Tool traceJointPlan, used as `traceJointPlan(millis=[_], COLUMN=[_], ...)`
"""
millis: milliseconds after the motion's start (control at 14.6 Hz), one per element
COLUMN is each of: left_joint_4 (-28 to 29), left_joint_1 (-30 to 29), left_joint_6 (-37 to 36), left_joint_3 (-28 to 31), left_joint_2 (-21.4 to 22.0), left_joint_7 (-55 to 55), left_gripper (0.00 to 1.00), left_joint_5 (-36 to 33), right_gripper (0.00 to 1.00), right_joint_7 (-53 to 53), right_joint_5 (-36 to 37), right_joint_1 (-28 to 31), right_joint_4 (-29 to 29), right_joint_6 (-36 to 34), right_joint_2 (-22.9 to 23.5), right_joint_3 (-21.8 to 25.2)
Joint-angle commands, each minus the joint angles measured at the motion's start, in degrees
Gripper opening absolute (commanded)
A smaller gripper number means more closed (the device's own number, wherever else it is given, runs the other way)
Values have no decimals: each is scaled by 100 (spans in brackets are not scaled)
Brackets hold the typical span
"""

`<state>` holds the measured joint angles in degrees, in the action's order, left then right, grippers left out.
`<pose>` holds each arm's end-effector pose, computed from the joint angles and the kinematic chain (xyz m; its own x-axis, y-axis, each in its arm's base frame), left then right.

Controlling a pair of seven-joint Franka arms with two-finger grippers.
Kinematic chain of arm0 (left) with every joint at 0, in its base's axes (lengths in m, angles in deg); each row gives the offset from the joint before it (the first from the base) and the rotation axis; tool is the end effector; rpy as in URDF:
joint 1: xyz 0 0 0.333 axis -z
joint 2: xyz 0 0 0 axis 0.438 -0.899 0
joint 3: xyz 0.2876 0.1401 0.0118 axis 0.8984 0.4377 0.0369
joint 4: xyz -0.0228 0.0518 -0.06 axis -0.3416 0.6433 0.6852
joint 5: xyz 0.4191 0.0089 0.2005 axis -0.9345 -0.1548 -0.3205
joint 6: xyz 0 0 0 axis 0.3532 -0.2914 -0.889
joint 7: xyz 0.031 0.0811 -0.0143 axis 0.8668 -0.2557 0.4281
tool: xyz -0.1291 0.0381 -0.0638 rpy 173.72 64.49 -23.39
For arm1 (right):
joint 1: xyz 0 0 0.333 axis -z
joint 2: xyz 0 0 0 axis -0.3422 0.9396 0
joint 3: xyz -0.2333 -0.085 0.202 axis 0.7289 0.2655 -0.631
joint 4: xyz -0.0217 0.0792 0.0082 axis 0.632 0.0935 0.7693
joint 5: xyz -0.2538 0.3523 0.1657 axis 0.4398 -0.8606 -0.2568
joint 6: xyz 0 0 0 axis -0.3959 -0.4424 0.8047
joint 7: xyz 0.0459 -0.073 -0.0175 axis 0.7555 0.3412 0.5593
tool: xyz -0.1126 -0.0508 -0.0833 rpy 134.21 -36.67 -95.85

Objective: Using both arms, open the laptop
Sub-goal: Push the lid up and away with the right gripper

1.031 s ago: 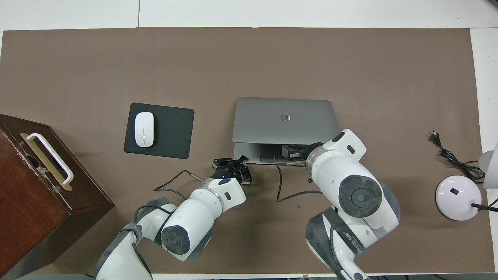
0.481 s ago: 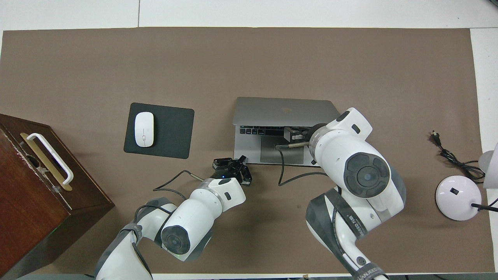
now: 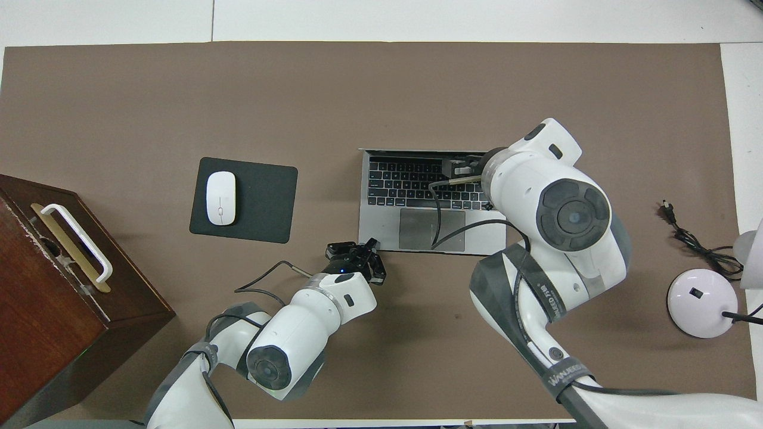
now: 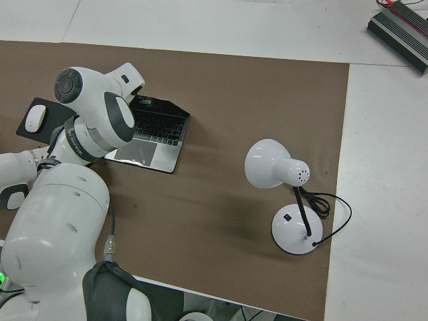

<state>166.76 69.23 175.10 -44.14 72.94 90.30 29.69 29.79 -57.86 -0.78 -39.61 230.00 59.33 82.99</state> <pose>0.4194 -0.3869 0.1719 0.6847 -0.3347 0.6474 -0.5325 -0.8362 0.1309 0.6521 0.2403 0.3516 0.9107 -0.0111 0.4129 -0.0024 -0.9998 -0.0215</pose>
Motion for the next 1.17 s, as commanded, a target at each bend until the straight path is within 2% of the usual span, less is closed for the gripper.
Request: traceJointPlan(millis=[0,344,1099], left_joint_4=[-91,-126,-153], left_joint_1=[104,87,87], left_joint_6=[91,91,91], left_joint_3=[77,77,77], left_joint_2=[-290,-298,-316], left_joint_7=[-18,-18,-18], left_gripper=[0,0,0], left_joint_5=[109,109,109], right_gripper=[100,100,100], right_joint_7=[705,1111,1358], right_joint_5=[-578,-766,-880], right_joint_1=[189,330,409], right_joint_4=[791,1679,1839], right_joint_6=[-328,-970,-971], right_joint_2=[411,736,833], right_joint_3=[-28,-28,-28])
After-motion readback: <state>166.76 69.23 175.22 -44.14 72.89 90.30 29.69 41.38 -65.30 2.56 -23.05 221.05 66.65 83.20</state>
